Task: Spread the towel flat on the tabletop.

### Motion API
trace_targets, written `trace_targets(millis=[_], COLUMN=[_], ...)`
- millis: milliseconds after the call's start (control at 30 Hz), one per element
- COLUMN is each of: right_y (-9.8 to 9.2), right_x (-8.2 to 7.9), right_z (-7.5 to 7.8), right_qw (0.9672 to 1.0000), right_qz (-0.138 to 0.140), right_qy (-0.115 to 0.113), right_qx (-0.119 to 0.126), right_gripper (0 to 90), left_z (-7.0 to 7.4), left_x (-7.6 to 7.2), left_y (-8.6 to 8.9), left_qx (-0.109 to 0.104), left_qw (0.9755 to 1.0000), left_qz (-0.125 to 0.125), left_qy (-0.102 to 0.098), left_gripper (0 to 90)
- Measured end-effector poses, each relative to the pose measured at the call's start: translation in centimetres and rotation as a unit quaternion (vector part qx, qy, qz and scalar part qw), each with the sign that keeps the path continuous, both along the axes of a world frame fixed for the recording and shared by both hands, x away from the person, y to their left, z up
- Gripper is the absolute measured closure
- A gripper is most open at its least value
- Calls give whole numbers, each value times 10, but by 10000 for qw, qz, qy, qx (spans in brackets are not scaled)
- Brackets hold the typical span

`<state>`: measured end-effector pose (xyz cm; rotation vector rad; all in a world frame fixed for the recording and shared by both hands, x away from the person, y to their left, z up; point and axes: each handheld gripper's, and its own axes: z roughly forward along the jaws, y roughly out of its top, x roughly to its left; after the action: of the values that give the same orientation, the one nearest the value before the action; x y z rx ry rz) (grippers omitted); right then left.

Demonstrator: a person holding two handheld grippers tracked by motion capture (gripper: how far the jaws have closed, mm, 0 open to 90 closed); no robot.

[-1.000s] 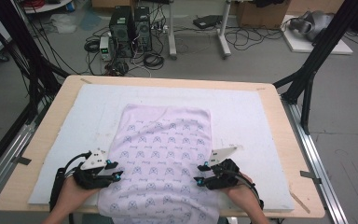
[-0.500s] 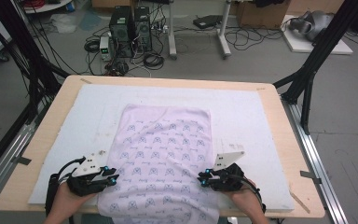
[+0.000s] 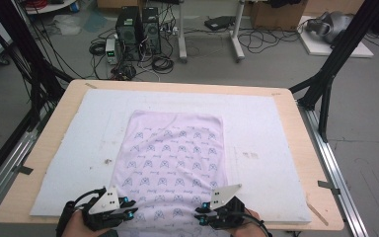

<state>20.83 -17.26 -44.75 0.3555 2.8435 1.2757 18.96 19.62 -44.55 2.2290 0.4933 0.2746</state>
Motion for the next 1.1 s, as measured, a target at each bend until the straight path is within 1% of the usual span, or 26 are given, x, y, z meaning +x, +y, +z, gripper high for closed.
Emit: trace_targets(millis=[67, 133, 167, 200, 233, 267, 300, 333, 367, 433, 467, 500, 533, 600, 633, 667, 700, 733, 800, 833, 900, 967, 1000, 1033, 1100], right_y=[0, 0, -1, -4, -8, -11, -13, -15, -16, -16, -15, -15, -14, -13, -12, -12, -13, -13, -15, -16, -16, -18, -19, -20, -23], right_x=[-1, -5, -8, -7, -4, 2, 9, 16, 23, 37, 45, 49, 54, 64, 67, 71, 75, 79, 87, 92, 100, 109, 114, 118, 126], right_z=[1, 3, 5, 8, 11, 14, 17, 19, 21, 25, 26, 27, 27, 29, 30, 31, 32, 34, 36, 37, 41, 46, 48, 50, 54], right_qw=[10000, 9993, 9991, 9988, 9989, 9994, 9995, 9995, 9993, 9989, 9988, 9987, 9984, 9981, 9977, 9972, 9969, 9963, 9952, 9948, 9941, 9933, 9929, 9924, 9917], right_qz=[78, 309, 373, 392, 309, 114, 13, -122, -208, -337, -392, -421, -482, -567, -628, -698, -733, -789, -913, -955, -1030, -1088, -1133, -1168, -1212], right_qy=[28, 199, 200, 247, 259, 208, 179, 114, 98, 42, 28, 47, 5, 26, -6, -40, -12, -75, -63, -63, -122, -141, -134, -133, -203], right_qx=[-29, -29, 65, 167, 224, 254, 272, 281, 298, 312, 296, 294, 291, 256, 256, 278, 300, 330, 353, 352, 314, 356, 349, 360, 375], right_gripper=[863, 860, 850, 820, 761, 746, 718, 695, 687, 650, 647, 638, 616, 577, 552, 544, 534, 508, 465, 452, 430, 409, 398, 392, 384], left_z=[1, 3, 4, 6, 7, 8, 10, 11, 12, 15, 15, 16, 18, 21, 22, 24, 26, 27, 31, 32, 36, 40, 43, 45, 50], left_x=[-1, -5, -7, -7, -4, -1, 4, 9, 13, 24, 28, 33, 38, 47, 52, 57, 61, 65, 73, 76, 84, 92, 95, 99, 106], left_y=[2, 5, 8, 9, 11, 11, 11, 12, 12, 11, 11, 11, 12, 12, 13, 13, 14, 14, 15, 16, 17, 19, 20, 21, 23], left_qx=[27, -12, -54, -134, -156, -166, -157, -226, -267, -277, -275, -327, -370, -406, -426, -444, -472, -528, -586, -576, -573, -607, -614, -596, -623], left_qw=[10000, 9999, 9999, 9999, 9999, 9998, 9997, 9994, 9991, 9985, 9983, 9978, 9973, 9965, 9961, 9956, 9951, 9946, 9934, 9933, 9927, 9914, 9907, 9906, 9894], left_qz=[-27, -82, -75, -57, -40, 71, 203, 250, 321, 476, 520, 575, 630, 726, 771, 821, 868, 889, 983, 1000, 1057, 1158, 1215, 1230, 1301], left_qy=[1, 68, 59, 46, 49, 6, 8, 10, -31, -46, -61, -54, -24, 0, 17, 32, 23, 28, 7, -12, -37, -30, -67, -91, -145], left_gripper=[871, 872, 871, 865, 846, 777, 676, 637, 633, 579, 551, 545, 535, 498, 490, 477, 460, 449, 426, 414, 404, 390, 380, 379, 382])
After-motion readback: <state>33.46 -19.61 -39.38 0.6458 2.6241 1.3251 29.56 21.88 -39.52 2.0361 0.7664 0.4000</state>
